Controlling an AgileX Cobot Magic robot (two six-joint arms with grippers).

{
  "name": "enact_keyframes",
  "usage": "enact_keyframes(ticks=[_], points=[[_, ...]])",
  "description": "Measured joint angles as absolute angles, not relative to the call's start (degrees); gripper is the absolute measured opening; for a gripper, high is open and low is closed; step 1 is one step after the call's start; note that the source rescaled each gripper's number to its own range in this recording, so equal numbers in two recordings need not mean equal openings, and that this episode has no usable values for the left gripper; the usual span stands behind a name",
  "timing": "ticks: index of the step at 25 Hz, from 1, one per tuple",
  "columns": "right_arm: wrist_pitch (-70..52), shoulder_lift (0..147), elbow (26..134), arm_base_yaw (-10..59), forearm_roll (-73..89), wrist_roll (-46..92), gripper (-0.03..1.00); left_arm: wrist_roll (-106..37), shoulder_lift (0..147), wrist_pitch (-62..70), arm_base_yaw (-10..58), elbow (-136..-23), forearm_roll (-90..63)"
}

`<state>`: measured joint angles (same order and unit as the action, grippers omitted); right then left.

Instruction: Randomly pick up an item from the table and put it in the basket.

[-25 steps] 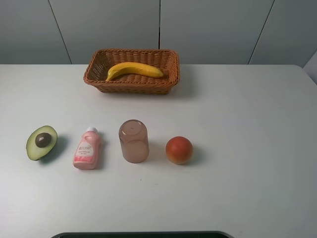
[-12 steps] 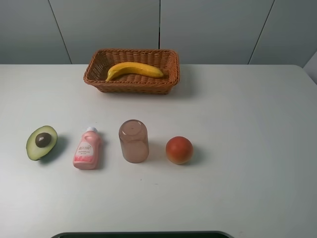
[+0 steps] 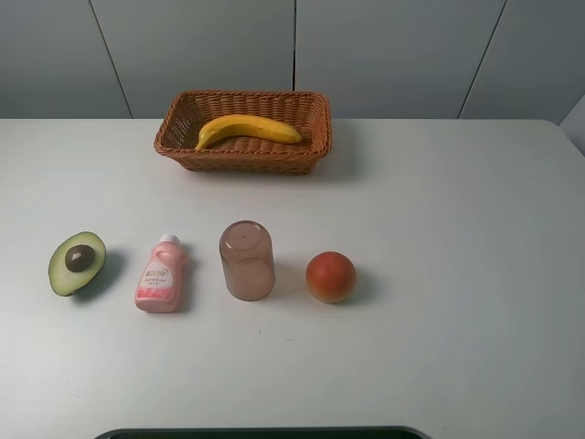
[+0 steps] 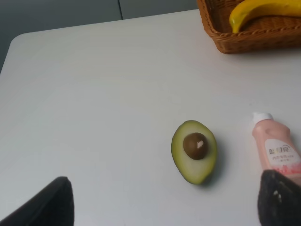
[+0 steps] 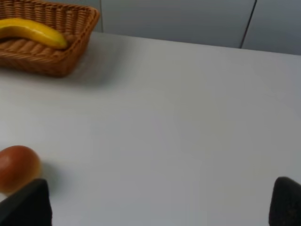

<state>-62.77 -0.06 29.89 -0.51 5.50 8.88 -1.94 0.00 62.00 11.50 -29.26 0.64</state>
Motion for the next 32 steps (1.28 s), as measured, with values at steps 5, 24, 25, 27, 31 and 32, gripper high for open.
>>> enact_keyframes(ticks=[5,24,25,27,31,32], points=[[-62.77,-0.06,29.53,-2.65,5.5,9.08,0.99,-1.94,0.0,62.0,11.5,-29.26,0.64],[-62.88,-0.06,29.53,-2.64,5.5,9.42,0.99,-1.94,0.0,62.0,11.5,-29.26,0.64],[-62.88,-0.06,29.53,-2.64,5.5,9.42,0.99,-1.94,0.0,62.0,11.5,-29.26,0.64],[-62.88,-0.06,29.53,-2.64,5.5,9.42,0.99,-1.94,0.0,62.0,11.5,-29.26,0.64],[-62.88,-0.06,29.53,-2.64,5.5,9.42,0.99,-1.94,0.0,62.0,11.5,-29.26,0.64],[-62.88,-0.06,29.53,-2.64,5.5,9.42,0.99,-1.94,0.0,62.0,11.5,-29.26,0.64]])
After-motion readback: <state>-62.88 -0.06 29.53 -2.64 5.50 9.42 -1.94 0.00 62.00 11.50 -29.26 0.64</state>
